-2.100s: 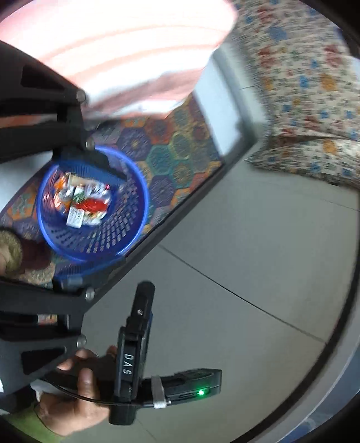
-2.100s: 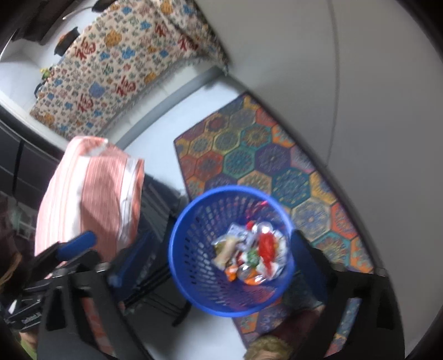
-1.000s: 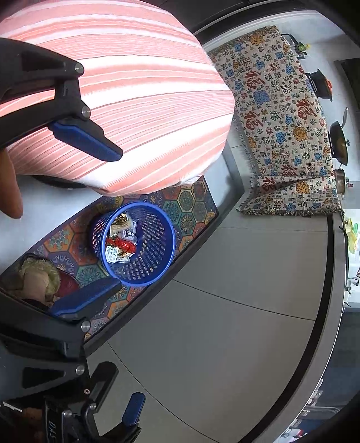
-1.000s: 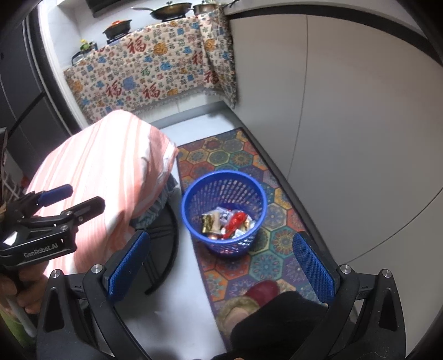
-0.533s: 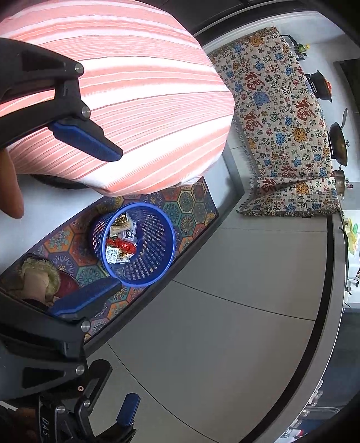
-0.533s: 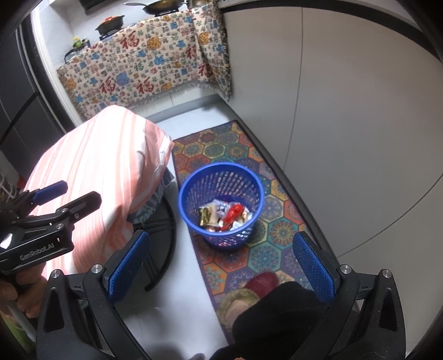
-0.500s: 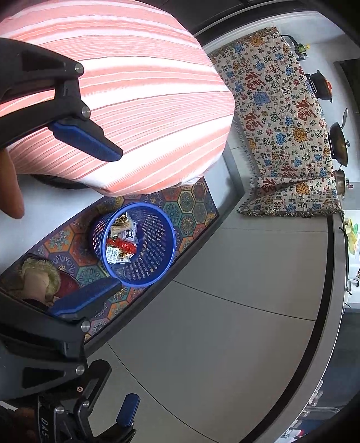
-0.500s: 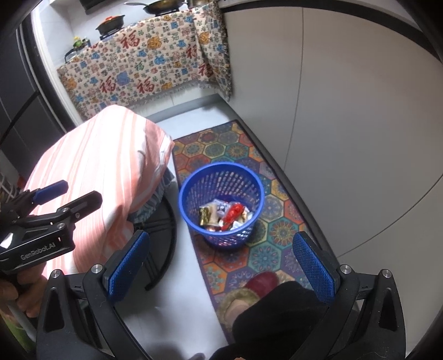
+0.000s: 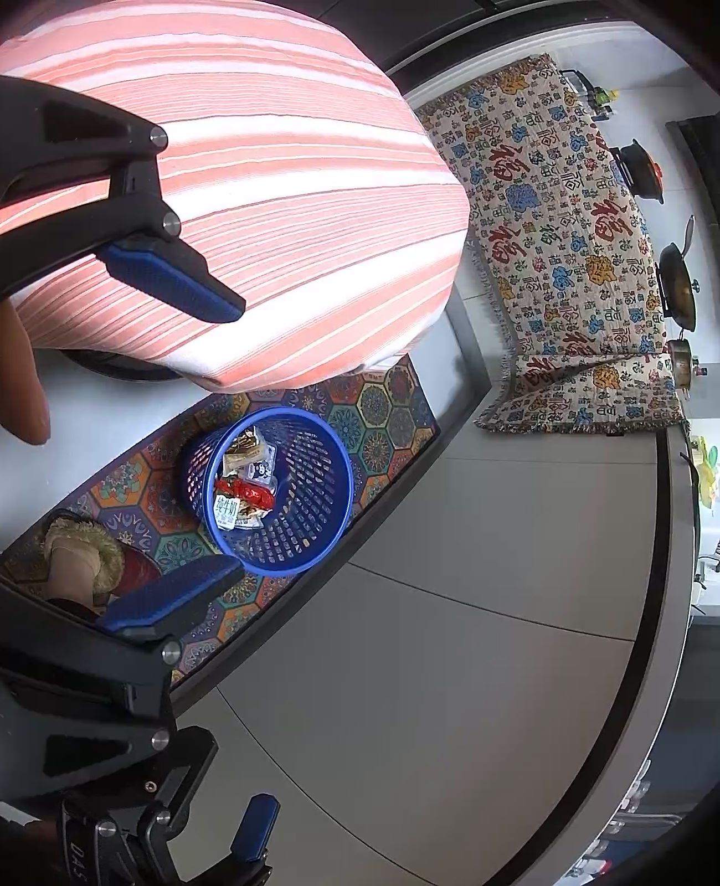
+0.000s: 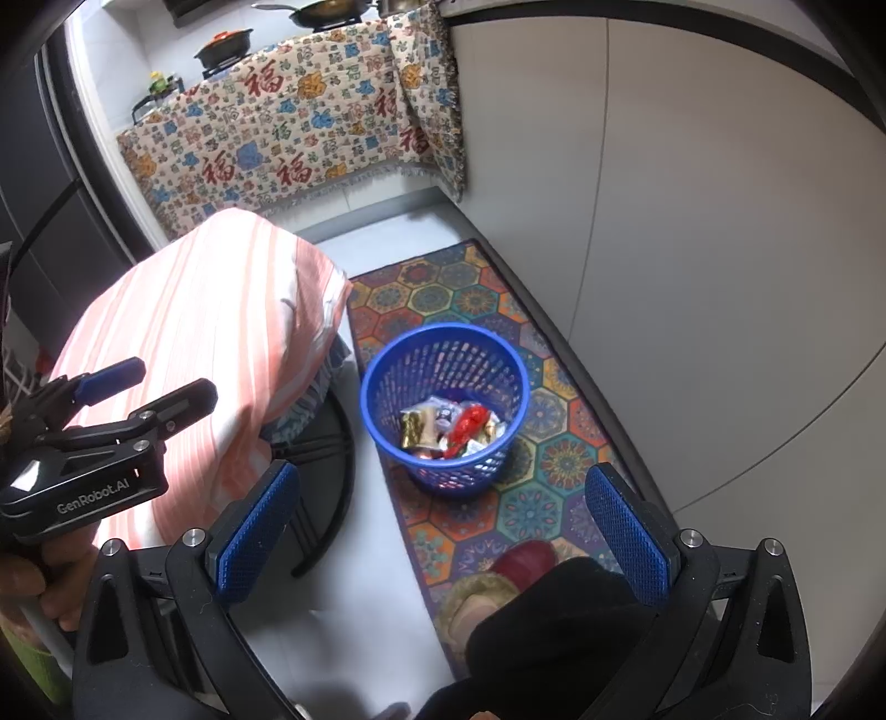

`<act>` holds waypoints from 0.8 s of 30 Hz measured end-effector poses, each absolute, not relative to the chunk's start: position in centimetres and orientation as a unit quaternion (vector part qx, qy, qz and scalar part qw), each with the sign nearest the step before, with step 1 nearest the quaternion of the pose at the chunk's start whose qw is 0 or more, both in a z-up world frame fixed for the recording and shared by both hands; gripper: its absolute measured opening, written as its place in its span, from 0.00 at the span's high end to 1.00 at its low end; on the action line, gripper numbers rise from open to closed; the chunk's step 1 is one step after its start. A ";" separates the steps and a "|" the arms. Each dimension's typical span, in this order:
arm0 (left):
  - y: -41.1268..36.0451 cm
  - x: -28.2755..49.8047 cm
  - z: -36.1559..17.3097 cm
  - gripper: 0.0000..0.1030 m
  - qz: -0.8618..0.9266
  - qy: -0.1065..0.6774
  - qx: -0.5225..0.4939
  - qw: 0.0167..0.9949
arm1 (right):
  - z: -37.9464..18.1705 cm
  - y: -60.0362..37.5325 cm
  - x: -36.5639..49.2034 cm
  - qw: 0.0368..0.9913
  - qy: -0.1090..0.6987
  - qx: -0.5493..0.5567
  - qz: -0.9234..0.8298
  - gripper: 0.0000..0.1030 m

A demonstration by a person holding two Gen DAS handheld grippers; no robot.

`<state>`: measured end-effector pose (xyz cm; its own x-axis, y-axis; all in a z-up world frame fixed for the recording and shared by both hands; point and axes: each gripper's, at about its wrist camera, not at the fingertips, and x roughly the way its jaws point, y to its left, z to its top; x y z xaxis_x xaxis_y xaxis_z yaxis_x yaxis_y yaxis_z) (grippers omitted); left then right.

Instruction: Collect trash

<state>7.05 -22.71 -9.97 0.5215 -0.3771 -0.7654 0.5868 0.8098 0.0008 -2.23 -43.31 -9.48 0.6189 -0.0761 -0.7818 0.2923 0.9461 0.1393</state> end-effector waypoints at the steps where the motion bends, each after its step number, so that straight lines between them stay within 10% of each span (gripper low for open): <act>1: -22.7 7.0 -9.9 0.15 -0.279 0.402 0.130 0.862 | -9.4 -43.3 -2.2 0.890 0.425 0.128 -0.103 0.00; 24: -22.5 6.9 -9.8 0.15 -0.280 0.404 0.130 0.861 | -9.4 -43.0 -2.2 0.888 0.428 0.126 -0.106 0.00</act>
<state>6.92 -22.48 -9.76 0.5167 -0.3763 -0.7690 0.5865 0.8099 -0.0022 -2.16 -43.00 -9.45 0.6105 -0.0794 -0.7880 0.2960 0.9458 0.1340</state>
